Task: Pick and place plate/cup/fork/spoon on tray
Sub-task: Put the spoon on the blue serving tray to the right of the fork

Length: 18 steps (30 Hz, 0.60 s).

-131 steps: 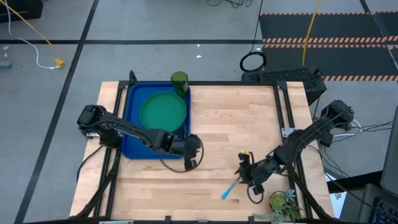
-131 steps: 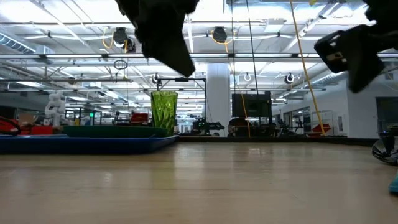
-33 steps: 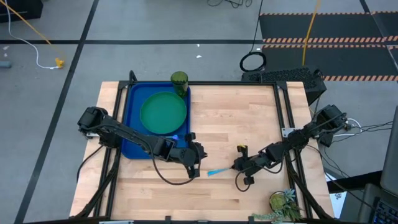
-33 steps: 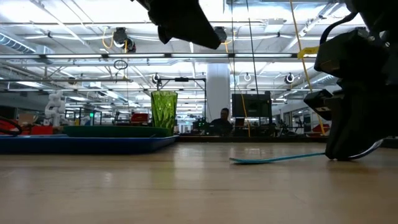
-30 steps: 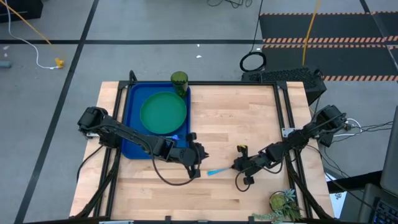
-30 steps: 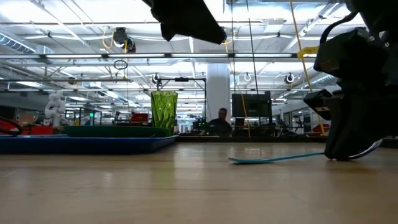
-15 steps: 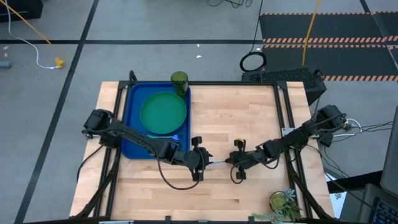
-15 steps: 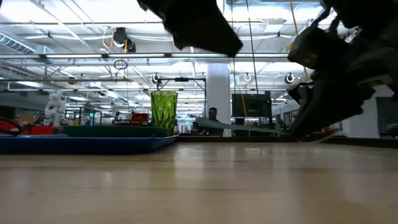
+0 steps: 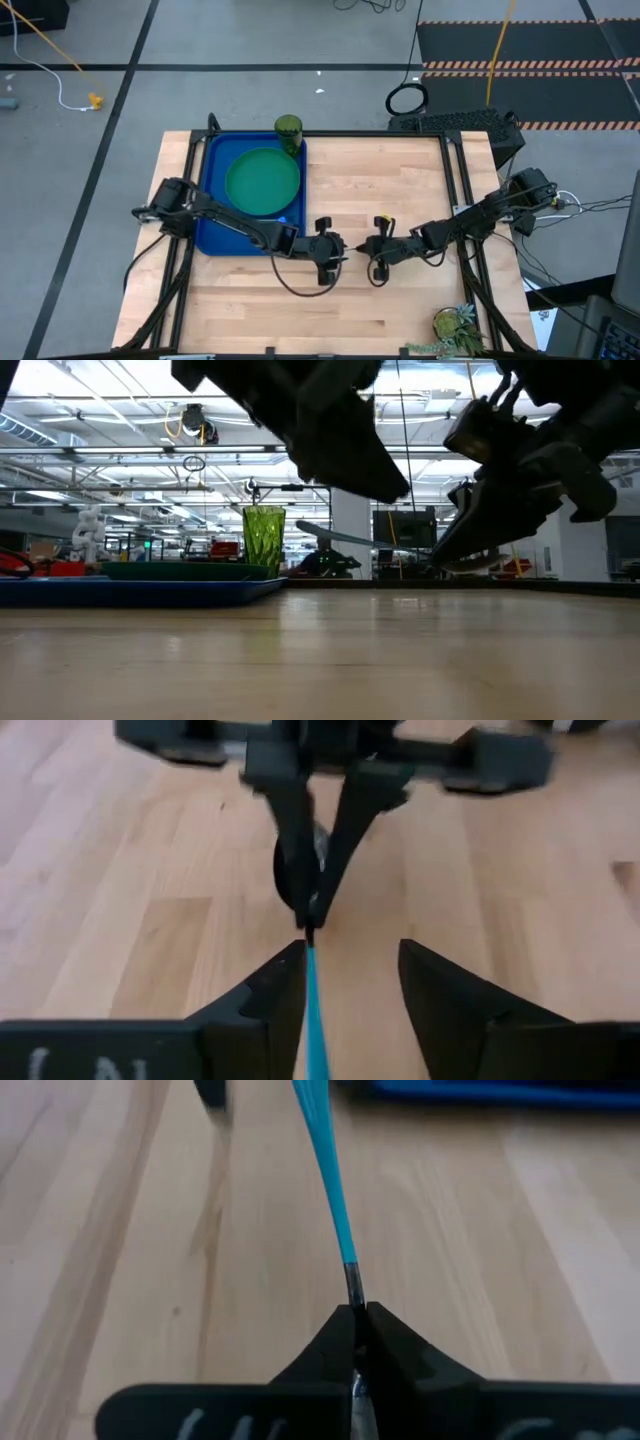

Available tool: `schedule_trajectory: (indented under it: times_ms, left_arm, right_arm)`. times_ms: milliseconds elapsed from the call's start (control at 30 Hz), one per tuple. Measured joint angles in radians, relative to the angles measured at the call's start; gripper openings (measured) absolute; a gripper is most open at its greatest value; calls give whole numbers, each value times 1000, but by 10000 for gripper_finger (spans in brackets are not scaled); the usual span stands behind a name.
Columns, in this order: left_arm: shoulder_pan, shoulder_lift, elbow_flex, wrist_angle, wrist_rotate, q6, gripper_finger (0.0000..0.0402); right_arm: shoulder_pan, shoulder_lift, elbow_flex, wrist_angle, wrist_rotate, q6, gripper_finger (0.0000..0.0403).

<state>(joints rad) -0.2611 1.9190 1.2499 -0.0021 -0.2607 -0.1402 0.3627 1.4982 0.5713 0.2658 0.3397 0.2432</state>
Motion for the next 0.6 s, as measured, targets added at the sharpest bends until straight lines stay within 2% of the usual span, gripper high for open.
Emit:
schedule_trajectory:
  times_ms: [133,233,433,600]
  left_arm:
    - [18,26,0,-3,0,-16,194]
    - [40,26,0,-16,-1,-37,203]
    - [67,27,0,-29,-1,-11,180]
    - [77,27,0,-34,27,12,160]
  right_arm:
    - [-21,-1,1,10,-3,-29,0]
    - [-44,-1,1,24,-3,-46,0]
    - [-77,-1,2,98,-53,-104,1]
    - [-99,-1,3,122,-54,-141,2]
